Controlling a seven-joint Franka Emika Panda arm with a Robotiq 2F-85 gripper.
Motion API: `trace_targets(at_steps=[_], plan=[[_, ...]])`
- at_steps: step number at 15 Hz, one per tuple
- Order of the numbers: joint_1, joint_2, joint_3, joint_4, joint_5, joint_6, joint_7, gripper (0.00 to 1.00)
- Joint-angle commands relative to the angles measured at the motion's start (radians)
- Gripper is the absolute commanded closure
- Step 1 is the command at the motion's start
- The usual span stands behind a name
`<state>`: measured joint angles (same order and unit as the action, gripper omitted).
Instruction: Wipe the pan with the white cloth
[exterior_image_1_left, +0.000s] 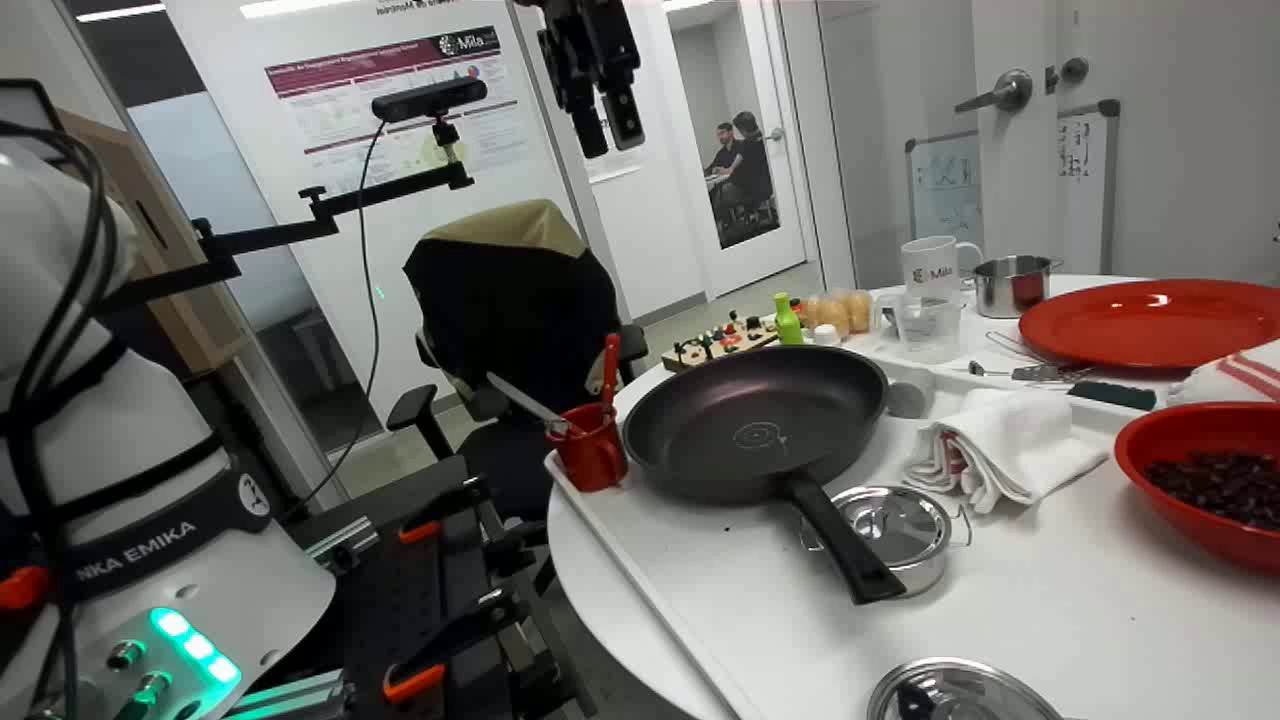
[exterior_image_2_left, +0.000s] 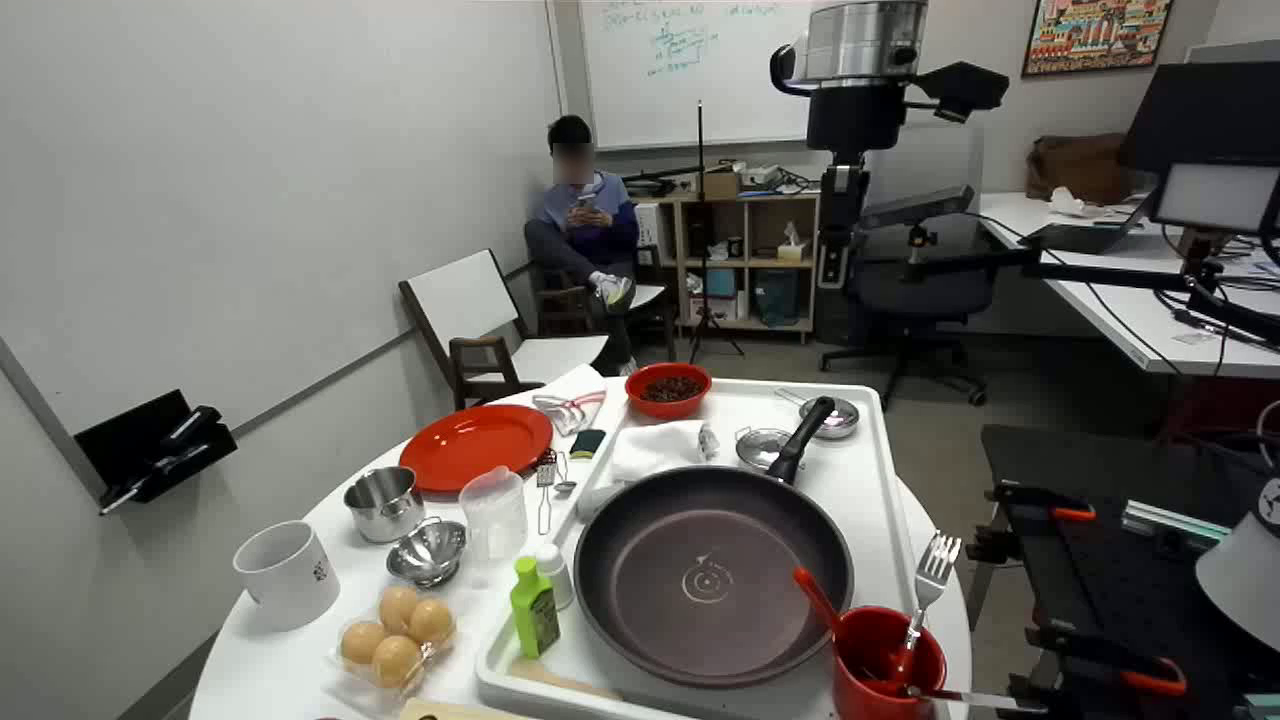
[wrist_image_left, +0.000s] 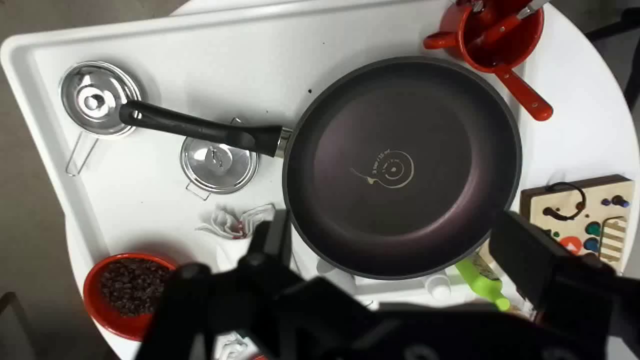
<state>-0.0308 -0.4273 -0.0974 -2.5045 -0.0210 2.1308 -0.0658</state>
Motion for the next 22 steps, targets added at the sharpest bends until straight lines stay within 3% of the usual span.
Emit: trace_targets(at_steps=[1,8,11,17,19,22], plan=[[-0.01,0.0,0.009,0.002,0.005,-0.002,-0.004,0.0],[-0.05,0.146,-0.021,0.166,0.086,0.021,0.115,0.0],[-0.072,0.244,-0.039,0.251,0.071,0.029,0.103,0.0],[-0.08,0.465,-0.061,0.448,0.041,-0.156,-0.184,0.0],[-0.084,0.527,-0.052,0.505,-0.004,-0.174,-0.254,0.0],[-0.089,0.608,-0.049,0.579,-0.082,-0.11,-0.241,0.0]])
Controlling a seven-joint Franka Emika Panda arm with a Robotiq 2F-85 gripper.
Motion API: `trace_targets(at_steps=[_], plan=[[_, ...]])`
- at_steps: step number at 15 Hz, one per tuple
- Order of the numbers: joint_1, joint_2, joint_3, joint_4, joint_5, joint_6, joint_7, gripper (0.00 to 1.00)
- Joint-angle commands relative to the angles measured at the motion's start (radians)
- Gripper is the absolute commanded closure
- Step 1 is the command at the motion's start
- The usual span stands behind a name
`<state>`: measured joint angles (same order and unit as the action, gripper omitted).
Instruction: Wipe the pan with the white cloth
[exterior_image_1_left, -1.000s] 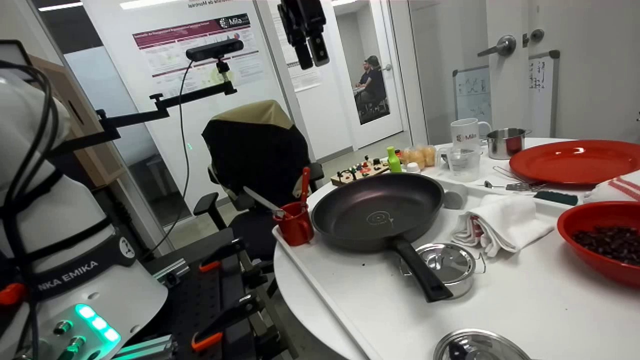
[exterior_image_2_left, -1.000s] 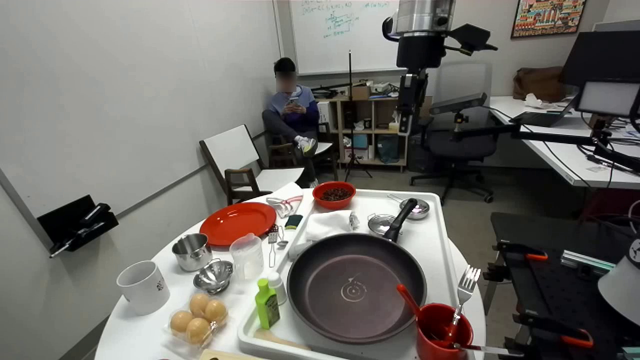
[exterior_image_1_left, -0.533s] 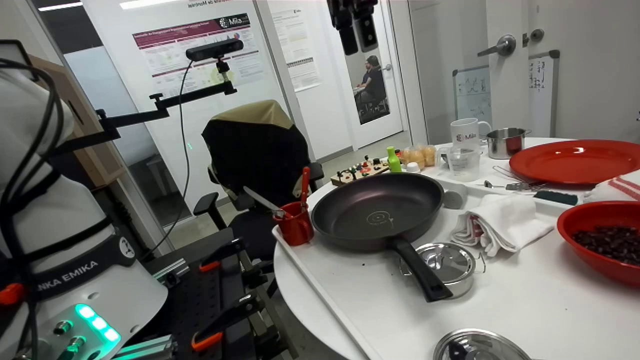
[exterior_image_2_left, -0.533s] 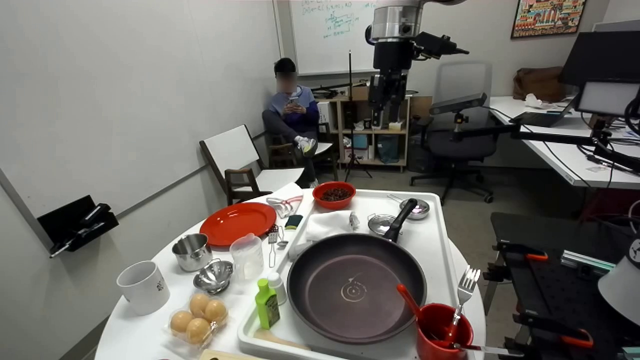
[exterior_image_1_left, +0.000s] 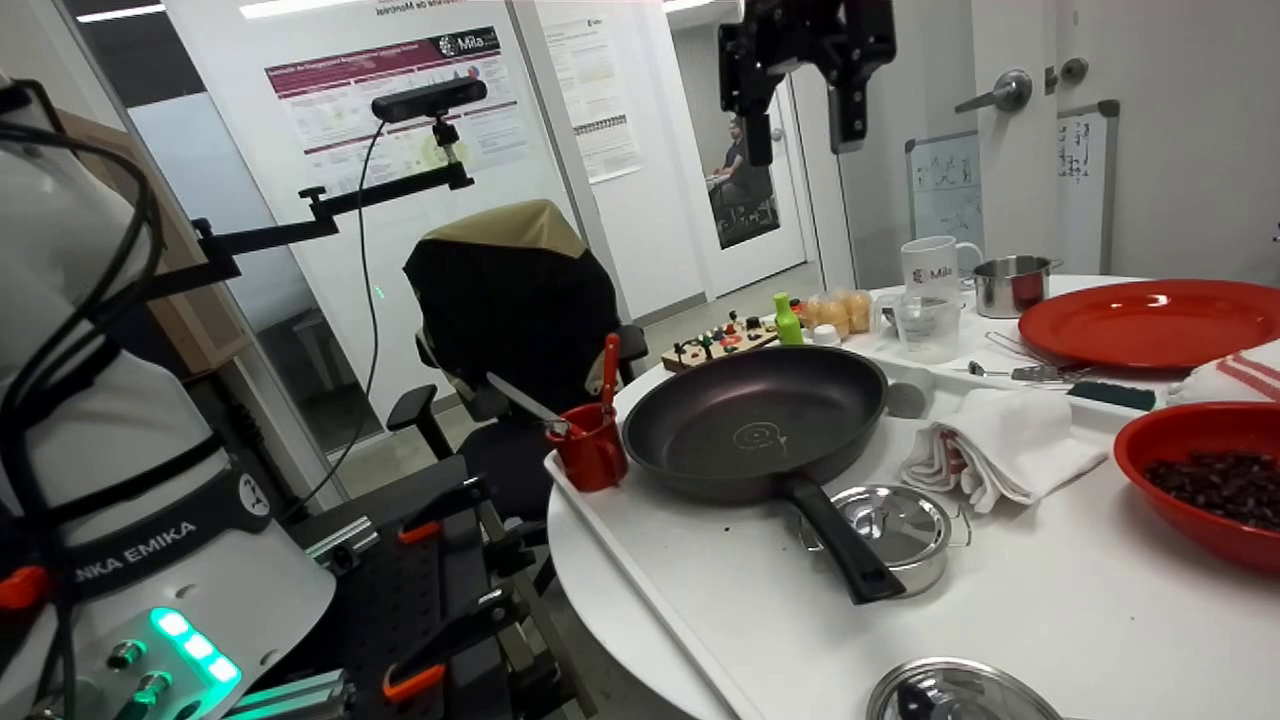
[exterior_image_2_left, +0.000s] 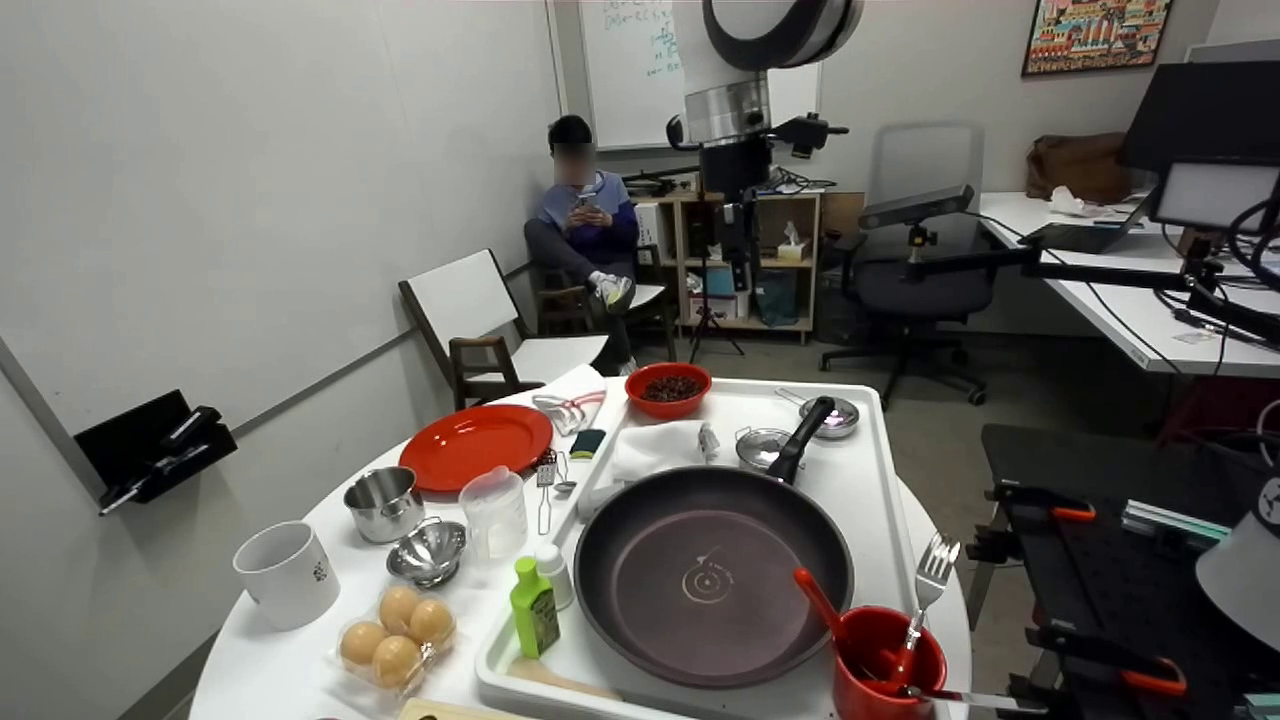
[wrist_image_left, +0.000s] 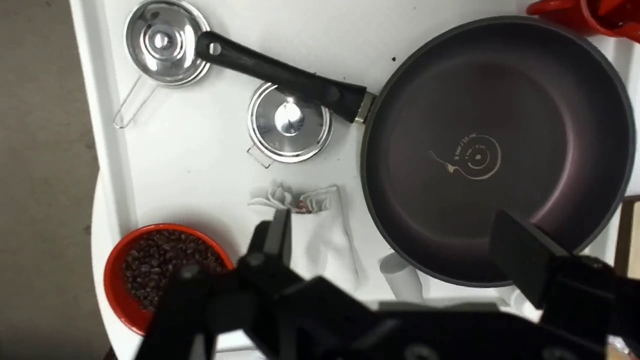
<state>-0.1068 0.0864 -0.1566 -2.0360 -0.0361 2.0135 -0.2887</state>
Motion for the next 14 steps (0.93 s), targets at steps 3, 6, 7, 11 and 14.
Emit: trace_targets(at_steps=[3,6,7,11,14], plan=[[-0.018,0.152,0.007,0.154,-0.119,0.143,0.041,0.0],[-0.031,0.194,0.004,0.157,-0.092,0.266,0.111,0.0],[-0.033,0.205,0.003,0.155,-0.094,0.291,0.13,0.0],[-0.044,0.257,-0.003,0.137,-0.095,0.338,0.185,0.0],[-0.049,0.303,-0.004,0.147,-0.097,0.335,0.207,0.0]])
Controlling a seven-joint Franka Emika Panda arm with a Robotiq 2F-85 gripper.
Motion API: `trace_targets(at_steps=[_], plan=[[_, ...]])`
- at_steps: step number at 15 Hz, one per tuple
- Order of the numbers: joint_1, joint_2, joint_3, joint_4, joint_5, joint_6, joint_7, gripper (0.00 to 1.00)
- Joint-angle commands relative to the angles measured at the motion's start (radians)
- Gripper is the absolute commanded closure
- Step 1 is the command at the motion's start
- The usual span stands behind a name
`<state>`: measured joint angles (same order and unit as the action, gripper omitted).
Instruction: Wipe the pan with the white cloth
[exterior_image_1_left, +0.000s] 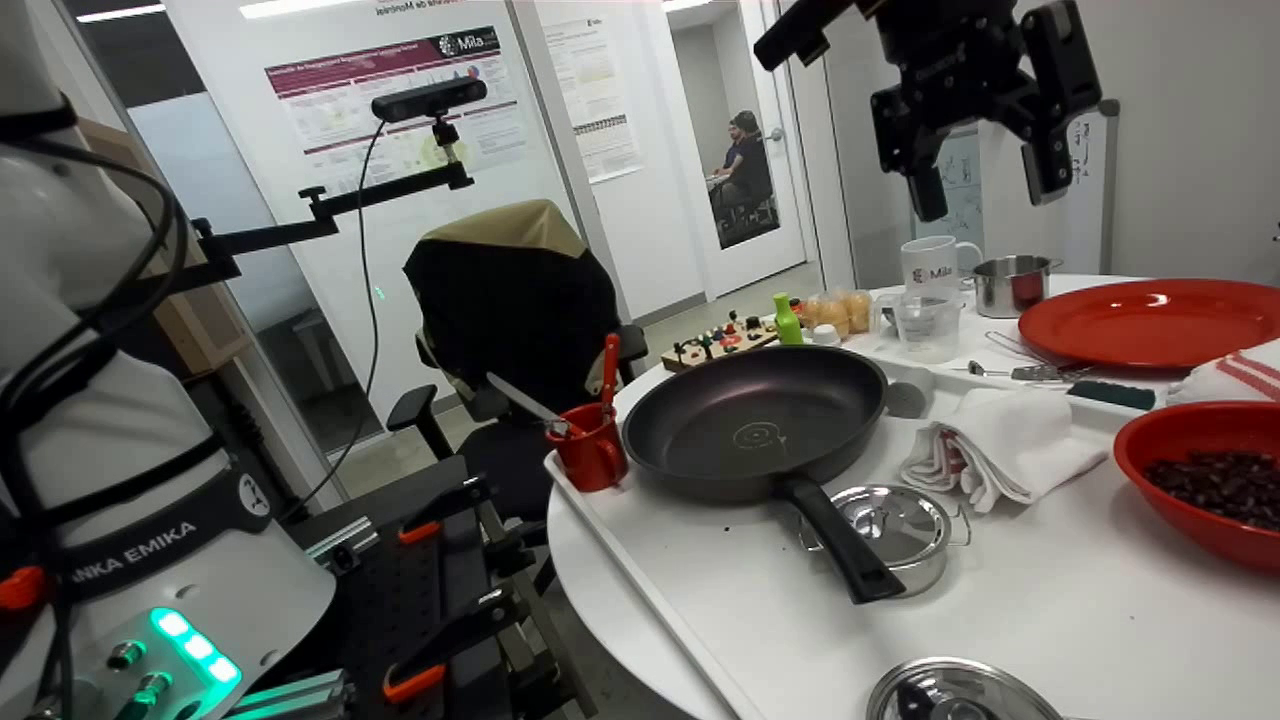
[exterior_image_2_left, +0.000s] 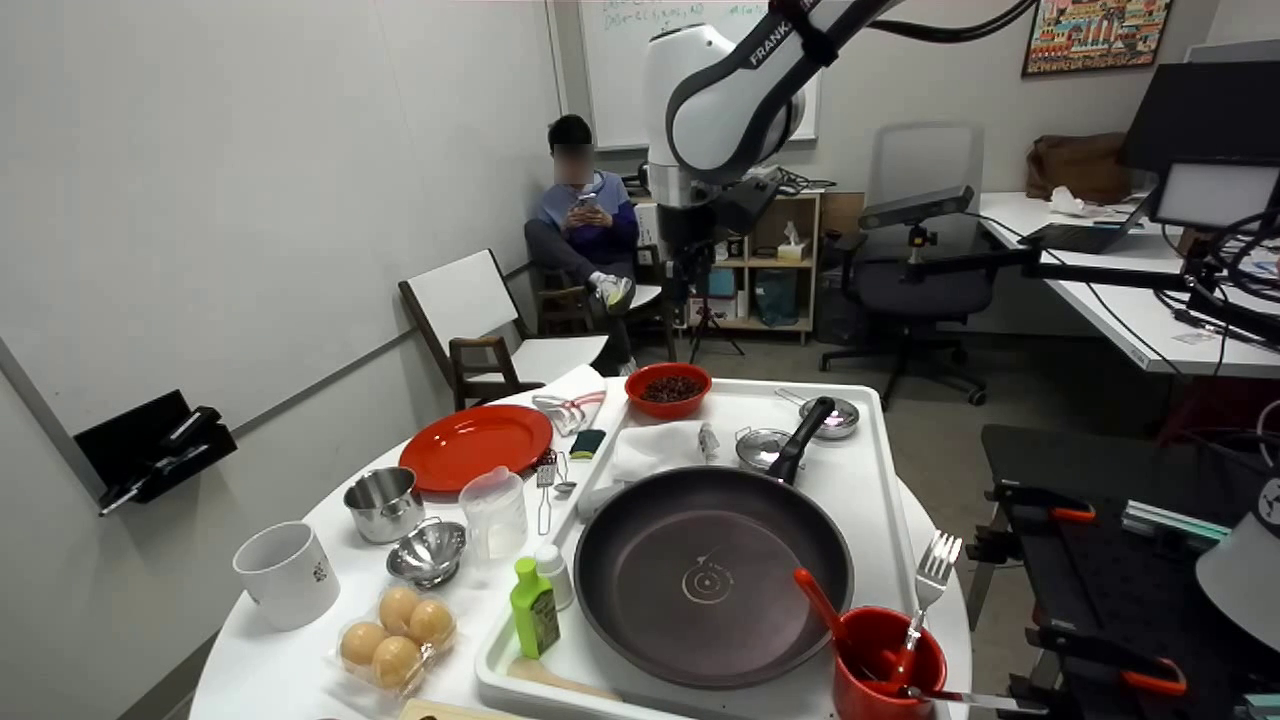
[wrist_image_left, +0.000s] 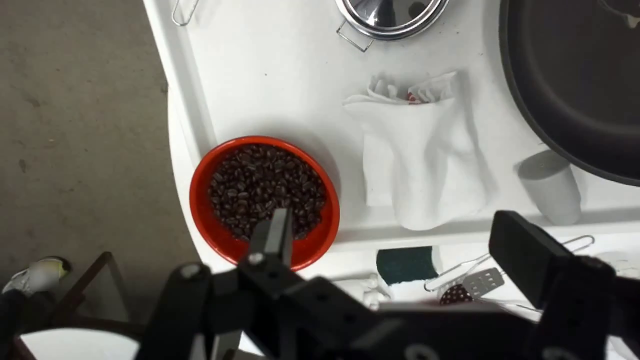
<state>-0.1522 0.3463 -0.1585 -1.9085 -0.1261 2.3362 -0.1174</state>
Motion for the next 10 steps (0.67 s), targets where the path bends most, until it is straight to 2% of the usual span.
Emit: trace_targets(at_steps=[1,10], plan=[[-0.004,0.056,-0.003,0.022,-0.01,0.011,0.041,0.0],[-0.002,0.155,-0.003,0.049,0.003,0.017,0.099,0.0]])
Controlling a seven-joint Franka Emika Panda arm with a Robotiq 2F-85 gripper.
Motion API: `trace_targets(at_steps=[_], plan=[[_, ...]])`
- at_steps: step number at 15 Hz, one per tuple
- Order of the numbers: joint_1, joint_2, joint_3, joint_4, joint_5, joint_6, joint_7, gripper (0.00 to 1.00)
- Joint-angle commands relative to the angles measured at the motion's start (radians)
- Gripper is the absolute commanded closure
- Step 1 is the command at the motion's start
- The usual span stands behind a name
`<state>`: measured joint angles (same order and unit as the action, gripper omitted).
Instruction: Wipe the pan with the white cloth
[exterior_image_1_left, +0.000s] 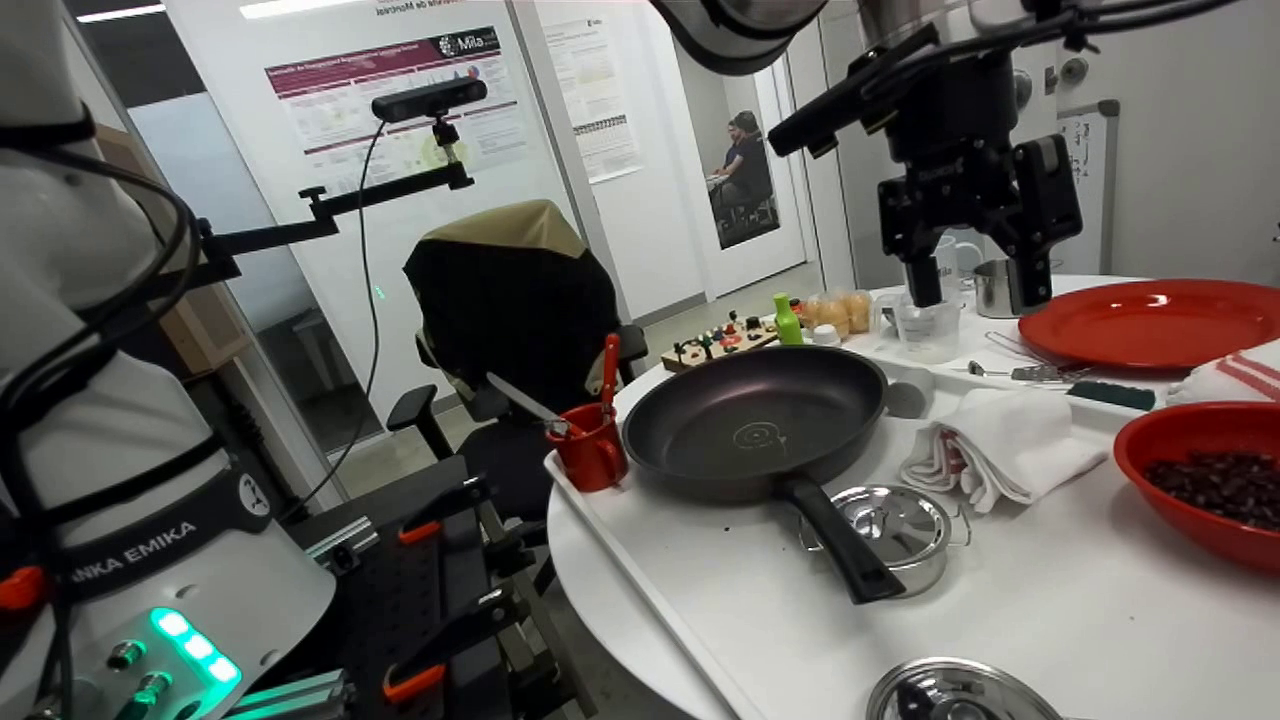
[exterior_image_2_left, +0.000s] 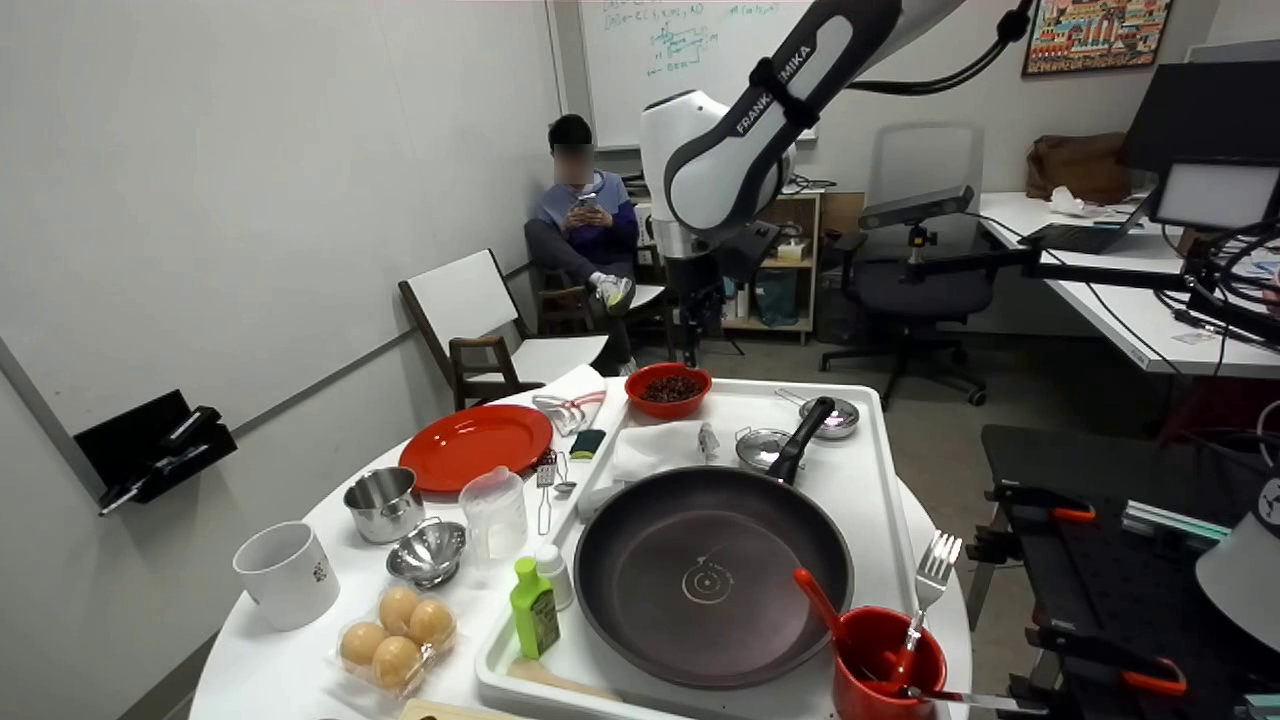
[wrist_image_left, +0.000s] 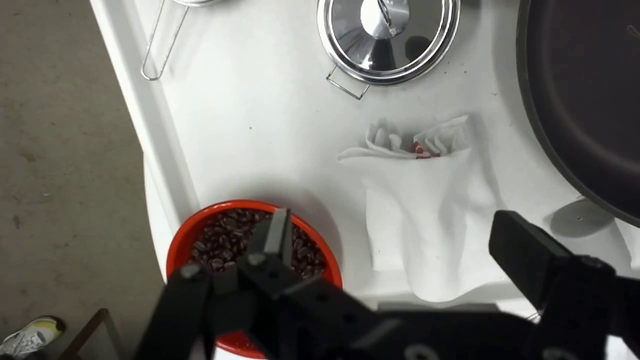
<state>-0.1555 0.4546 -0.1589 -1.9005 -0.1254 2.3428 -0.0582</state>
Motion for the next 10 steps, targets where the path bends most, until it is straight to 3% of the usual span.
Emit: trace_targets(at_steps=[1,9,10], plan=[[0.004,0.054,-0.005,0.048,0.001,0.007,0.056,0.0],[0.009,0.041,-0.01,0.027,-0.008,0.028,0.091,0.0],[-0.002,0.062,0.004,0.042,-0.004,0.013,0.044,0.0]])
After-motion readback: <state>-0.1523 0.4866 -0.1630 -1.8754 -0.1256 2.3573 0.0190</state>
